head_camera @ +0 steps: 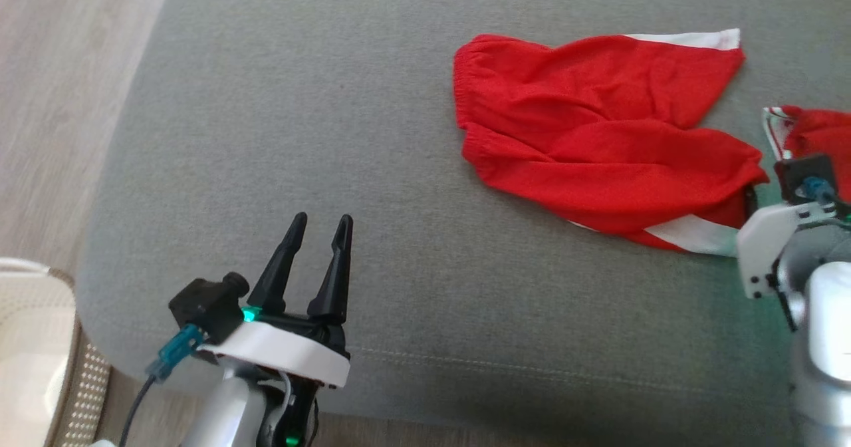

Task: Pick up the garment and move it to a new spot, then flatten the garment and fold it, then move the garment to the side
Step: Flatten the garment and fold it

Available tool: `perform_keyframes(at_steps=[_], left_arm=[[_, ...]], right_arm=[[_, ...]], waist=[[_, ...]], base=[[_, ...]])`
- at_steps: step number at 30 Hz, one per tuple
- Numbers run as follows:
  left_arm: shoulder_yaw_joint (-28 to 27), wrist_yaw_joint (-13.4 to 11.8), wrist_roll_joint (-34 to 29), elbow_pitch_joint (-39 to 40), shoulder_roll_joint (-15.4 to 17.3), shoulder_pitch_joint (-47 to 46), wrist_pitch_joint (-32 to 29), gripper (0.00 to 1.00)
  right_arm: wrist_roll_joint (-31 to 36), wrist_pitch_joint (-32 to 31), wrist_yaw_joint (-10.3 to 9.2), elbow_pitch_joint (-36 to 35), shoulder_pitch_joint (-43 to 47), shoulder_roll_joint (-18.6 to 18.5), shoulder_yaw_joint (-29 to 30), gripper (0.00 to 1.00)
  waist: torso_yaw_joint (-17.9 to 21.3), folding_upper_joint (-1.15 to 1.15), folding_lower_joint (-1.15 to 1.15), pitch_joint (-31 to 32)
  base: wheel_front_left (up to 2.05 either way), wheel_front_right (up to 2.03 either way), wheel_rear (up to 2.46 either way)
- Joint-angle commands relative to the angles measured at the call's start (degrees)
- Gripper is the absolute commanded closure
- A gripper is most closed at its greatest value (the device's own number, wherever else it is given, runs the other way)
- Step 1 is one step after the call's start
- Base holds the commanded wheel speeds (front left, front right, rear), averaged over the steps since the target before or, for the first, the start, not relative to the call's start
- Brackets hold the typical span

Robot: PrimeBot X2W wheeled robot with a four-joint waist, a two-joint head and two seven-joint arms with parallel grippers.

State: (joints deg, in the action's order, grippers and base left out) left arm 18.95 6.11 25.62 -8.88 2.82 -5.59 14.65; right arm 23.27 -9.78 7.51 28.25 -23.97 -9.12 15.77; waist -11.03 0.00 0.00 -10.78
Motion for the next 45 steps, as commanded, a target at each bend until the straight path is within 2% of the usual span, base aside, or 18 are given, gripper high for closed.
perform_keyframes(at_steps=[1,6,9,11,17,22,30,33,42,45], left_arm=[[-2.2,0.1,-0.1,1.9,0.1,-1.9,0.3,0.0],[-3.2,0.3,-0.7,1.7,0.1,-1.6,0.3,0.0],[-3.9,0.3,-0.8,2.0,0.1,-1.4,0.3,0.0],[-4.5,0.2,-0.8,2.2,0.1,-1.1,0.3,0.0],[-5.2,0.3,-0.9,2.7,0.1,-0.6,0.3,0.0],[-5.8,0.3,-1.2,2.7,0.1,-0.8,0.3,0.0],[-7.3,0.5,-3.0,-0.6,0.1,-2.2,0.3,0.0],[-7.1,0.4,-6.4,-4.6,0.6,-4.3,0.3,0.0],[-0.3,0.2,-17.3,-21.9,6.9,-16.2,-0.6,0.0],[0.8,-0.2,-19.3,-25.3,8.0,-19.3,-0.4,0.0]], right_arm=[[0.9,2.3,-0.02,-1.1,-2.2,1.2,-0.6,0.0],[-1.3,8.5,-0.02,-1.4,-2.3,4.9,0.3,0.0],[-3.9,11.1,-0.02,-2.8,-1.5,5.7,-0.3,0.0],[-6.9,13.4,-0.02,-4.7,0.1,6.1,-2.0,0.0],[-22.1,17.8,-0.02,-11.3,8.7,6.2,-11.0,0.0],[-29.3,20.1,-0.02,-16.2,14.9,6.2,-16.2,0.0],[-29.9,19.8,-0.02,-18.5,15.9,6.2,-18.6,0.0],[-30.0,20.2,-0.02,-19.5,15.6,6.2,-18.1,0.0],[-30.3,20.8,-0.02,-20.2,15.0,6.2,-19.4,0.0],[-30.5,21.1,-0.02,-20.4,14.6,6.2,-19.3,0.0]], waist=[[1.3,0.0,0.0,0.2],[4.6,0.0,0.0,1.5],[6.3,0.0,0.0,2.1],[8.1,0.0,0.0,2.6],[13.0,0.0,0.0,3.4],[16.2,0.0,0.0,3.0],[18.8,0.0,0.0,1.6],[19.3,0.0,0.0,0.7],[21.9,0.0,0.0,-3.0],[22.7,0.0,0.0,-4.0]], base=[[0.0,0.0,0.0],[0.0,0.0,0.0],[0.0,0.0,0.0],[0.0,0.0,0.0],[0.0,0.0,0.0],[0.0,0.0,0.0],[0.0,0.0,0.0],[0.0,0.0,0.0],[0.0,0.0,0.0],[0.0,0.0,0.0]])
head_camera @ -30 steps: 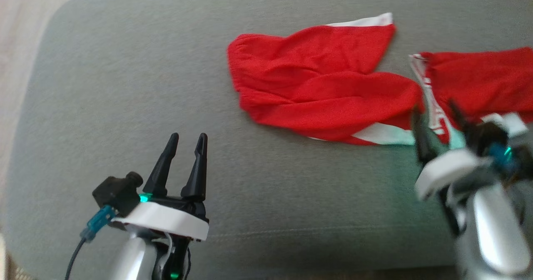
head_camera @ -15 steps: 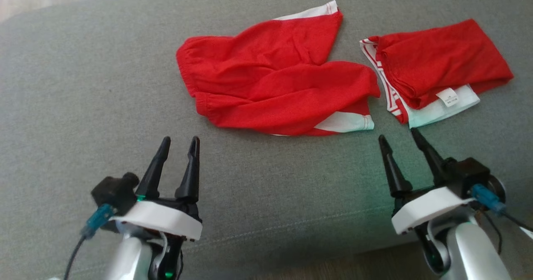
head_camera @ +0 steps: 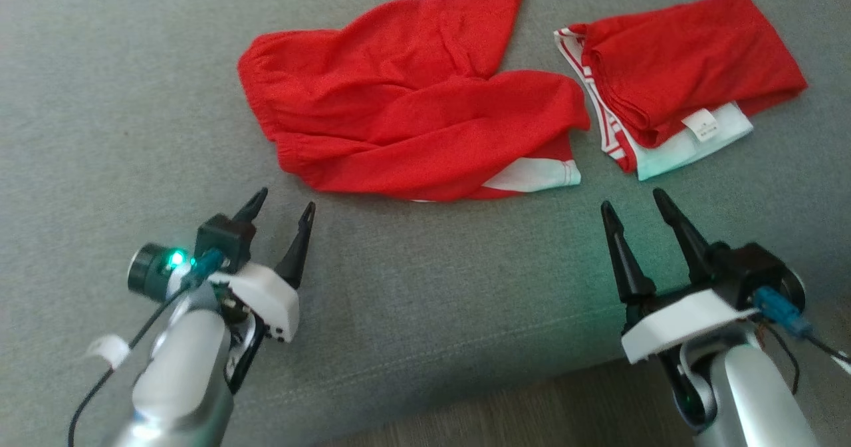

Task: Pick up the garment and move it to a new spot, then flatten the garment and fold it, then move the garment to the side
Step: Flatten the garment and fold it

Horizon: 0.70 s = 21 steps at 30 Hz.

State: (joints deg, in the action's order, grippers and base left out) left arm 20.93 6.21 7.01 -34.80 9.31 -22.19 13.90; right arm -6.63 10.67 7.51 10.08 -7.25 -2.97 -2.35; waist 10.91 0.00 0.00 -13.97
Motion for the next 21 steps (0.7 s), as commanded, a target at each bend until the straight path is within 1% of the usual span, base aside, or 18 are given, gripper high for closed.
perform_keyframes(at_steps=[1,4,7,12,17,21], left_arm=[[-0.9,-0.4,-1.2,-0.4,1.7,-3.6,0.4,0.0],[-0.3,-0.6,-2.1,-2.8,1.9,-5.8,0.6,0.0],[-0.3,-0.8,-1.9,-4.9,1.4,-7.4,0.8,0.0],[-0.1,-1.4,-2.2,-6.8,1.1,-9.3,1.0,0.0],[-0.1,-1.8,-2.5,-4.7,1.1,-10.2,1.1,0.0],[1.1,-2.0,-4.2,-4.0,2.0,-10.1,1.1,0.0]], right_arm=[[-0.7,0.7,-0.02,-2.2,-2.2,0.1,-1.2,0.0],[-0.7,1.0,-0.02,-2.0,-2.4,0.1,-0.9,0.0],[-0.6,1.1,-0.02,-1.8,-2.4,0.1,-0.7,0.0],[-0.5,1.1,-0.02,-1.5,-2.8,0.1,-0.7,0.0],[-0.5,1.2,-0.02,-1.5,-3.1,0.1,-0.8,0.0],[-0.4,1.2,-0.02,-1.5,-3.2,0.1,-0.9,0.0]], waist=[[1.0,0.0,0.0,-1.1],[1.3,0.0,0.0,-1.7],[1.3,0.0,0.0,-2.2],[1.3,0.0,0.0,-2.5],[1.1,0.0,0.0,-2.7],[1.0,0.0,0.0,-2.8]], base=[[0.0,0.0,0.0],[0.0,0.0,0.0],[0.0,0.0,0.0],[0.0,0.0,0.0],[0.0,0.0,0.0],[0.0,0.0,0.0]])
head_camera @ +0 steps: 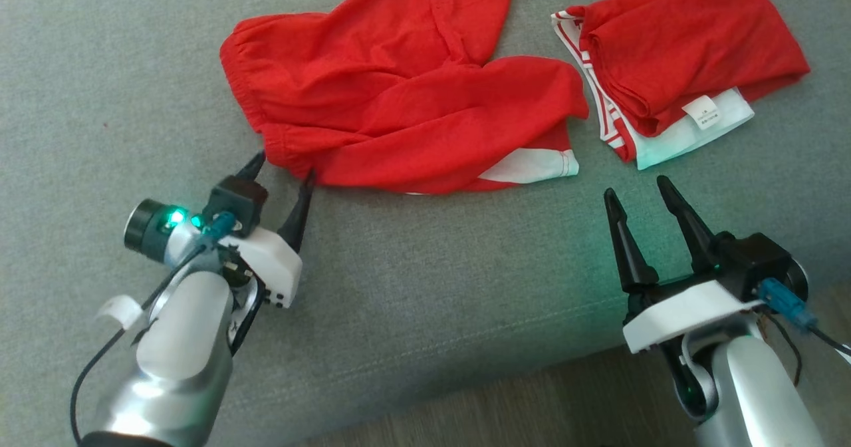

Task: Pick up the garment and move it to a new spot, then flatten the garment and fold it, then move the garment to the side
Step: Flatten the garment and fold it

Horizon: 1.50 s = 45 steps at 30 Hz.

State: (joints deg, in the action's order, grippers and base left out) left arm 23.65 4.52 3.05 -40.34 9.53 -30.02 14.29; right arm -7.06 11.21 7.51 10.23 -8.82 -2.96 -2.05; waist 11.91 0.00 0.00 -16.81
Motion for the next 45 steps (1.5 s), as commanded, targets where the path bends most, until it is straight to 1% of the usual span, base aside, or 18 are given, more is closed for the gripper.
perform_keyframes(at_steps=[1,4,8,16,20,21,22,23,33,39,45], left_arm=[[-1.2,-0.3,-0.7,1.3,2.0,-2.4,0.7,0.0],[-0.6,-0.4,-1.4,0.5,2.8,-2.5,0.7,0.0],[-0.5,0.0,-0.8,-0.2,3.1,-2.1,0.7,0.0],[0.3,0.0,-1.0,-0.8,3.2,-3.5,0.7,0.0],[0.3,0.5,-0.2,-1.4,3.0,-4.5,0.7,0.0],[0.3,0.7,0.1,-1.4,2.9,-4.7,0.7,0.25],[0.3,0.9,0.5,-1.2,2.7,-4.8,0.7,0.9],[0.2,1.1,0.9,-1.0,2.6,-4.8,0.7,1.0],[-1.6,2.0,5.0,4.8,1.4,-2.2,0.7,1.0],[-1.6,2.3,6.3,9.2,0.9,0.6,0.7,1.0],[-1.2,2.4,7.3,11.5,0.3,2.4,0.7,1.0]], right_arm=[[0.1,0.7,-0.02,-1.6,-1.6,0.1,-1.2,0.0],[0.2,0.6,-0.02,-1.4,-1.8,0.1,-1.3,0.0],[0.2,0.7,-0.02,-1.0,-1.8,0.1,-1.2,0.0],[-0.1,0.8,-0.02,-0.5,-2.3,0.1,-1.4,0.0],[-0.2,0.7,-0.02,0.1,-2.6,0.1,-1.3,0.0],[-0.2,0.7,-0.02,0.3,-2.6,0.1,-1.3,0.0],[-0.3,0.7,-0.02,0.6,-2.7,0.1,-1.2,0.0],[-0.4,0.6,-0.02,1.0,-2.7,0.1,-1.1,0.0],[-4.7,0.7,-0.02,7.2,-5.2,0.1,-0.7,0.0],[-12.3,1.2,-0.02,15.5,-8.7,0.1,-2.2,0.0],[-16.7,2.4,-0.02,24.2,-12.3,0.1,-4.9,0.0]], waist=[[0.0,0.0,0.0,0.0],[0.2,0.0,0.0,0.0],[0.3,0.0,0.0,0.1],[0.7,0.0,0.0,-0.4],[0.9,0.0,0.0,-0.8],[0.8,0.0,0.0,-0.9],[0.8,0.0,0.0,-0.9],[0.6,0.0,0.0,-0.9],[-2.6,0.0,0.0,0.0],[-4.9,0.0,0.0,0.6],[-6.2,0.0,0.0,0.9]], base=[[0.0,0.0,0.0],[0.0,0.0,0.0],[0.0,0.0,0.0],[0.0,0.0,0.0],[0.0,0.0,0.0],[0.0,0.0,0.0],[0.0,0.0,0.0],[0.0,0.0,0.0],[0.0,0.0,0.0],[0.0,0.0,0.0],[0.0,0.0,0.0]])
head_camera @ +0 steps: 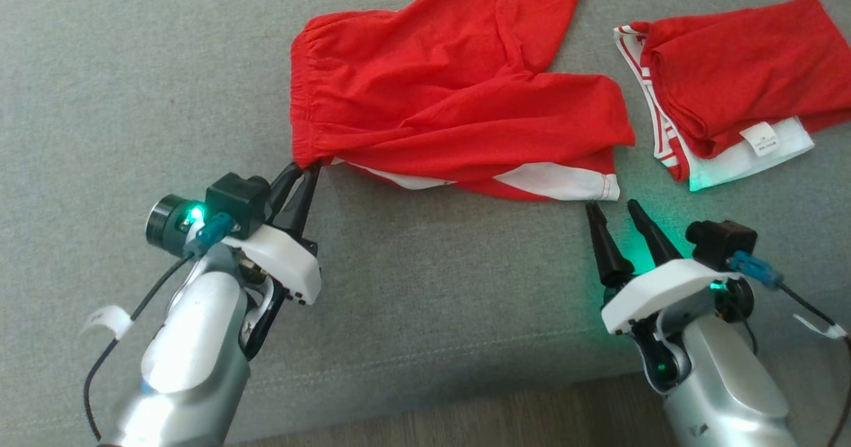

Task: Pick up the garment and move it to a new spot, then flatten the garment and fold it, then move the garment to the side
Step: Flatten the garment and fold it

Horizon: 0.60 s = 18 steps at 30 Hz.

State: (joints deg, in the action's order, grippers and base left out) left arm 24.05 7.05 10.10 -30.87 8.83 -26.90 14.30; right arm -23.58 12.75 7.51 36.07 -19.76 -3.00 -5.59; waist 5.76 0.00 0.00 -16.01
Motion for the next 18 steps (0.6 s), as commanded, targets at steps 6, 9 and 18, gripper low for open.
perform_keyframes(at_steps=[6,9,18], left_arm=[[-1.3,0.0,0.7,2.7,0.7,-0.3,0.7,1.0],[-1.2,0.0,0.9,2.8,0.6,-0.3,0.7,1.0],[-1.3,-0.1,1.4,2.9,0.7,-0.2,0.7,1.0]], right_arm=[[-1.3,2.0,-0.02,3.6,-4.3,0.1,-2.6,0.0],[-1.6,2.1,-0.02,5.2,-5.4,0.1,-2.8,0.0],[-0.1,2.2,-0.02,4.3,-6.1,0.1,-2.7,1.0]], waist=[[-0.5,0.0,0.0,0.3],[-0.6,0.0,0.0,0.5],[-0.8,0.0,0.0,0.7]], base=[[0.0,0.0,0.0],[0.0,0.0,0.0],[0.0,0.0,0.0]])
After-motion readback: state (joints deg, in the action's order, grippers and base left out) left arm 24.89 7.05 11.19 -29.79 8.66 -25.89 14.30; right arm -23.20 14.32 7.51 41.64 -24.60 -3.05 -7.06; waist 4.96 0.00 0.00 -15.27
